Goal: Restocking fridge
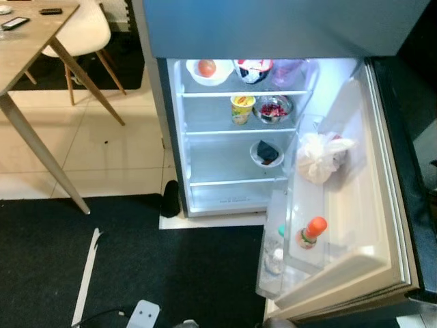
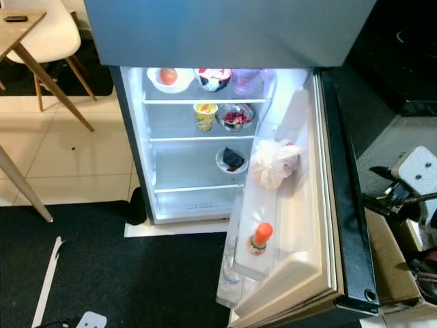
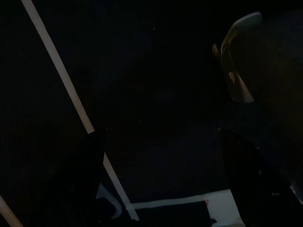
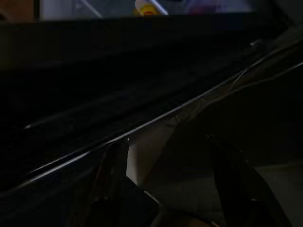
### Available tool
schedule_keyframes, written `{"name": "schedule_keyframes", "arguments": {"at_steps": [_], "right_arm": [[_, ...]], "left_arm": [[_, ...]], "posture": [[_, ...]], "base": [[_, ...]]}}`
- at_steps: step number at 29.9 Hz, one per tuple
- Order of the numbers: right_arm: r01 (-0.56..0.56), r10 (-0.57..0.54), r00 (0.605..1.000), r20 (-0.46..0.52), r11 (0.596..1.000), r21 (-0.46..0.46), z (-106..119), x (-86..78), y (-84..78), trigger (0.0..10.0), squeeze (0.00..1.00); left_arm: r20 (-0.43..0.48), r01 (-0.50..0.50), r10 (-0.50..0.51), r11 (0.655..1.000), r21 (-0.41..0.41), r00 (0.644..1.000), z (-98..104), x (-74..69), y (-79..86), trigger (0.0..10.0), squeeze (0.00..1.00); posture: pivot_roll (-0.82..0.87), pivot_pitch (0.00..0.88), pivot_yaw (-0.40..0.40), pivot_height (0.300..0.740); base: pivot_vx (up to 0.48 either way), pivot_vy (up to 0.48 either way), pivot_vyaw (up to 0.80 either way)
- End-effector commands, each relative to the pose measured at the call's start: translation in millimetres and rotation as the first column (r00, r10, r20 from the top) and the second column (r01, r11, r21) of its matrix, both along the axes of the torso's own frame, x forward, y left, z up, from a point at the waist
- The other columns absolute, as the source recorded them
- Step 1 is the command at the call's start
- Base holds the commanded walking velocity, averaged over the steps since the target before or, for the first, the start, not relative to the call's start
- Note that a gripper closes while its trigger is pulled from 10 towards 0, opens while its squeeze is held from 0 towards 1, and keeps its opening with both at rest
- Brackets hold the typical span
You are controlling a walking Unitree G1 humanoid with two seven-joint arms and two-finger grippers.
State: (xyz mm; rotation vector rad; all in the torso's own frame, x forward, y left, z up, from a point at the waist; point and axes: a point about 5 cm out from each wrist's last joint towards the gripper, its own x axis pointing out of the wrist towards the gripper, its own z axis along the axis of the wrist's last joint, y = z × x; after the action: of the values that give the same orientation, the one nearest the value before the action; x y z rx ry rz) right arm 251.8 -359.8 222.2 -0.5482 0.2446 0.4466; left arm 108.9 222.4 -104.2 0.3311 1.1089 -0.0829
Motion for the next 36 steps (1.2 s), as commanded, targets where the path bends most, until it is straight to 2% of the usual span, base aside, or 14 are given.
{"name": "schedule_keyframes", "arguments": {"at_steps": [1,4,7,9,10,11,12,14,20,36], "right_arm": [[-0.116,0.114,0.992,0.058,0.993,0.033,11.8,4.0,23.7,10.0,0.0],[-0.167,0.165,0.985,0.051,0.985,0.033,9.0,6.0,40.7,10.0,0.0],[-0.164,0.163,0.986,0.047,0.986,0.027,6.5,8.3,43.4,10.0,0.0],[-0.084,0.084,0.996,0.039,0.996,-0.004,-0.2,12.6,32.5,10.0,0.0],[-0.084,0.084,0.996,0.039,0.996,-0.004,-0.2,12.6,32.5,10.0,0.0],[-0.008,0.009,0.999,0.038,1.0,-0.03,-6.6,14.7,21.8,10.0,0.0],[-0.008,0.009,0.999,0.038,1.0,-0.03,-6.6,14.7,21.8,10.0,0.0],[0.078,-0.076,0.996,0.045,0.997,-0.026,-15.3,15.4,12.0,10.0,0.0],[0.107,-0.106,0.994,0.039,0.994,-0.021,-19.6,13.1,10.1,10.0,0.0],[0.123,-0.122,0.992,0.039,0.992,-0.032,-23.4,13.8,6.8,10.0,0.0]], "left_arm": [[-0.025,0.003,-0.003,1.0,-0.009,1.0,-2.4,-7.4,-1.5,10.0,0.0],[-0.025,0.006,-0.006,1.0,-0.009,1.0,-2.4,-6.8,-2.5,10.0,0.0],[-0.025,0.007,-0.008,1.0,-0.008,1.0,-2.6,-6.5,-3.3,10.0,0.0],[-0.023,0.006,-0.007,1.0,-0.006,1.0,-2.7,-6.3,-4.4,10.0,0.0],[-0.023,0.006,-0.007,1.0,-0.006,1.0,-2.7,-6.3,-4.4,10.0,0.0],[-0.023,0.005,-0.005,1.0,-0.006,1.0,-2.9,-6.4,-4.9,10.0,0.0],[-0.023,0.005,-0.005,1.0,-0.006,1.0,-2.9,-6.4,-4.9,10.0,0.0],[-0.025,0.004,-0.004,1.0,-0.006,1.0,-3.2,-7.2,-5.4,10.0,0.0],[-0.027,0.006,-0.006,1.0,-0.006,1.0,-3.3,-8.2,-4.6,10.0,0.0],[-0.033,0.007,-0.007,1.0,0.0,0.999,-3.3,-9.5,-3.0,10.0,0.0]], "posture": [[-0.11,0.119,-0.059,0.74],[-0.11,0.118,-0.06,0.74],[-0.1,0.118,-0.059,0.74],[-0.1,0.118,-0.061,0.74],[-0.1,0.118,-0.061,0.74],[-0.1,0.118,-0.061,0.74],[-0.1,0.118,-0.061,0.74],[-0.1,0.119,-0.061,0.74],[-0.1,0.12,-0.059,0.74],[-0.1,0.12,-0.056,0.74]], "base": [[0.0,0.0,0.0],[0.0,0.0,0.0],[0.0,0.0,0.0],[0.0,0.0,0.0],[0.0,0.0,0.0],[0.0,0.0,0.0],[0.0,0.0,0.0],[0.0,0.0,0.0],[0.0,0.0,0.0],[-0.411,0.0,0.0]]}}
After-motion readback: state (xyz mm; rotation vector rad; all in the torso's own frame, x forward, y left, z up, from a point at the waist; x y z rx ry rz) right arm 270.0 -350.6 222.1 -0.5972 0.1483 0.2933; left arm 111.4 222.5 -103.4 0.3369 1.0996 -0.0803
